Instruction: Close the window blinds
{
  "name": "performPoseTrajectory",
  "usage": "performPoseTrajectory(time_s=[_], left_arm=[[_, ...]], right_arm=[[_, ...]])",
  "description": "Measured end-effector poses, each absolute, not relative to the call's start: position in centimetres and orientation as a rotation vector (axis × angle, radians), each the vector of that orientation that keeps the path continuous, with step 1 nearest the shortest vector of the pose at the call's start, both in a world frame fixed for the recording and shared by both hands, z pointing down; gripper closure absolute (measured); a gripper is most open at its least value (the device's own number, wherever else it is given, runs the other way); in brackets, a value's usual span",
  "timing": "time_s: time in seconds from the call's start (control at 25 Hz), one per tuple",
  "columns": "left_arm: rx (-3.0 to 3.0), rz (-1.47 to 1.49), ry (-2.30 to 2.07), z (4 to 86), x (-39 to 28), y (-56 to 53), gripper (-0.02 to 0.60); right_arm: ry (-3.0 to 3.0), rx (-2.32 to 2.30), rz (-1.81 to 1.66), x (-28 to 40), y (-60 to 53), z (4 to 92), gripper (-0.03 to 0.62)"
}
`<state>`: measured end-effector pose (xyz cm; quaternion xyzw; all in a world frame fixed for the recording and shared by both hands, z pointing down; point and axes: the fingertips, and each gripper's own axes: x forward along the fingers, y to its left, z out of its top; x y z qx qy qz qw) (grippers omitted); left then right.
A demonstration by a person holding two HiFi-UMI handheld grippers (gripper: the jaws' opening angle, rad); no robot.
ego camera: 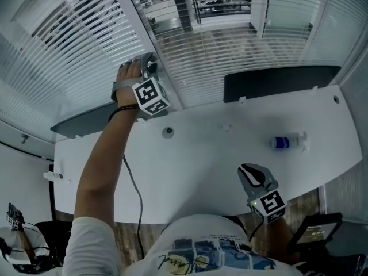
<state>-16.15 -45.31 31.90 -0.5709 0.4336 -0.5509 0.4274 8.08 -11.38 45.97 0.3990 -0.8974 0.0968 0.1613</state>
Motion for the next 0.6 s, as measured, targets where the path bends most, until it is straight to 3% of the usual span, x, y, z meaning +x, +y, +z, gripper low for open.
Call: performPoseTrajectory(time_s=[0.6], left_arm=[[-1.423,-1.35,1.13,31.86,-16.1,-46.14,0.463]], right_arm=[[-2.553,1.139,0.303,8.34,-11.86,46.92,0.557]])
